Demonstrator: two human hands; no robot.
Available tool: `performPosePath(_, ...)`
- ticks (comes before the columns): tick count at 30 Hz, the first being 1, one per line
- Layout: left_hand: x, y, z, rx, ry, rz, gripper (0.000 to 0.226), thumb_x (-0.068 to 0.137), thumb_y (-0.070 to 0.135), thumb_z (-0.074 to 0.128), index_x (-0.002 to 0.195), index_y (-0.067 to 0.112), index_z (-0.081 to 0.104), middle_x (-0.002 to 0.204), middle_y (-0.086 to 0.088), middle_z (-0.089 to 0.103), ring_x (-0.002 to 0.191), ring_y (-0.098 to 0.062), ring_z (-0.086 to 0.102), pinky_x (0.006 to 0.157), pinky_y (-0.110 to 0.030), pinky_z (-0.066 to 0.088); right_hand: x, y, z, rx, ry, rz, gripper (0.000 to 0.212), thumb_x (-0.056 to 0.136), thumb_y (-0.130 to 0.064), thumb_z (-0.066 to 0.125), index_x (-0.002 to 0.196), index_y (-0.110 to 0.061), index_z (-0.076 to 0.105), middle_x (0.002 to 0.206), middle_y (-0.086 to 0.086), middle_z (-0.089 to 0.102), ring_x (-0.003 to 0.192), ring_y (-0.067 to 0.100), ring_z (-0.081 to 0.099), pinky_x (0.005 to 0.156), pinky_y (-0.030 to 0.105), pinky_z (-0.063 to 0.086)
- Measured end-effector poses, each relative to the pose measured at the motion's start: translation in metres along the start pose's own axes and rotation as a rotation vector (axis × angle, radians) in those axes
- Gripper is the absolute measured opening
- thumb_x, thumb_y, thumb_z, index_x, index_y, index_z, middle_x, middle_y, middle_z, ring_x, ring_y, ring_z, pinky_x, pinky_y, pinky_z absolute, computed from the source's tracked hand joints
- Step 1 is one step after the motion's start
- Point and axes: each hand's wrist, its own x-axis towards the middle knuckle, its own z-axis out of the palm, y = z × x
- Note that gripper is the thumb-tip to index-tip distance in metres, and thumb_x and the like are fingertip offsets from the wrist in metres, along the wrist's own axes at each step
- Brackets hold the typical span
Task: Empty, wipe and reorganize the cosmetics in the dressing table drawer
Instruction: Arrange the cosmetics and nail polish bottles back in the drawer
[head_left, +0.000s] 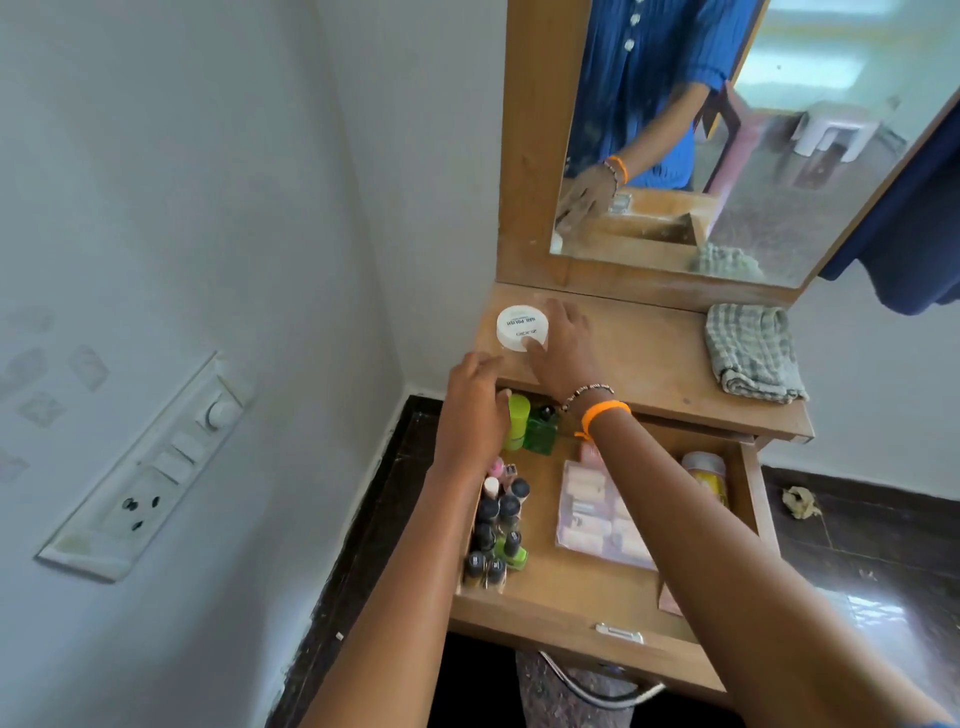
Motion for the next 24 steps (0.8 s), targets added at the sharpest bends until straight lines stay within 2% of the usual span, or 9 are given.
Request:
performPosePath(3, 0.003, -0.004, 0.007, 0.08, -0.048, -0.036, 0.039, 0.09, 0.003, 0.054, 0.129, 0.006, 0.054, 0.133, -0.01, 0.053, 0.123, -0.024, 0.048, 0.1, -0.031, 0.04, 0.02, 0.003, 0.007, -0.041, -0.186, 0.006, 0.059, 0.088, -0.009, 0.052, 0.143, -0.01, 0.029, 0.146, 0.016, 0.033, 0.133, 0.036, 0.029, 0.108, 0.032, 0.023)
performPosePath(6, 0.005, -0.012, 0.011, 0.052, -0.037, -0.069, 0.042, 0.086, -0.007, 0.05, 0.125, 0.008, 0.058, 0.128, -0.01, 0.058, 0.114, -0.025, 0.056, 0.095, -0.035, 0.047, 0.029, 0.009, 0.014, -0.152, -0.292, 0.012, 0.063, 0.087, -0.023, 0.059, 0.143, -0.016, 0.031, 0.148, 0.015, 0.03, 0.133, 0.036, 0.026, 0.109, 0.036, 0.026)
performPosePath(10, 0.005, -0.016, 0.013, 0.011, -0.05, -0.103, 0.046, 0.087, -0.008, 0.046, 0.127, 0.013, 0.057, 0.13, -0.007, 0.056, 0.113, -0.023, 0.056, 0.095, -0.036, 0.047, 0.034, 0.011, 0.016, -0.155, -0.241, 0.022, 0.059, 0.081, -0.028, 0.066, 0.133, -0.014, 0.041, 0.133, 0.016, 0.045, 0.121, 0.037, 0.036, 0.099, 0.036, 0.034)
performPosePath(14, 0.004, -0.012, 0.013, -0.048, -0.043, -0.149, 0.048, 0.086, -0.011, 0.045, 0.126, 0.013, 0.058, 0.128, -0.004, 0.056, 0.111, -0.022, 0.058, 0.091, -0.033, 0.048, 0.011, 0.017, 0.006, -0.128, -0.165, 0.003, 0.065, 0.075, -0.03, 0.07, 0.129, -0.009, 0.042, 0.124, 0.017, 0.05, 0.113, 0.037, 0.04, 0.094, 0.036, 0.03)
performPosePath(17, -0.002, -0.001, 0.009, -0.043, -0.018, -0.152, 0.041, 0.089, -0.003, 0.046, 0.123, 0.015, 0.06, 0.127, -0.003, 0.057, 0.112, -0.021, 0.057, 0.09, -0.032, 0.049, -0.028, 0.026, -0.01, -0.057, -0.134, -0.07, 0.066, 0.072, -0.027, 0.073, 0.129, -0.009, 0.044, 0.123, 0.014, 0.049, 0.109, 0.036, 0.042, 0.091, 0.033, 0.028)
performPosePath(21, -0.041, 0.013, 0.004, -0.068, -0.108, -0.158, 0.038, 0.09, 0.007, 0.053, 0.126, 0.02, 0.057, 0.125, 0.002, 0.059, 0.111, -0.014, 0.057, 0.093, -0.028, 0.047, -0.089, 0.044, -0.037, -0.099, -0.239, -0.208, 0.062, 0.068, -0.029, 0.072, 0.125, -0.019, 0.05, 0.117, 0.006, 0.048, 0.102, 0.026, 0.041, 0.09, 0.039, 0.042)
performPosePath(24, -0.073, 0.016, 0.002, -0.103, -0.21, -0.18, 0.03, 0.091, 0.012, 0.055, 0.118, 0.024, 0.061, 0.121, 0.007, 0.06, 0.103, -0.006, 0.06, 0.091, -0.026, 0.05, -0.126, 0.063, -0.047, -0.192, -0.385, -0.281, 0.063, 0.063, -0.041, 0.067, 0.122, -0.027, 0.049, 0.117, 0.001, 0.049, 0.104, 0.024, 0.046, 0.087, 0.043, 0.047)
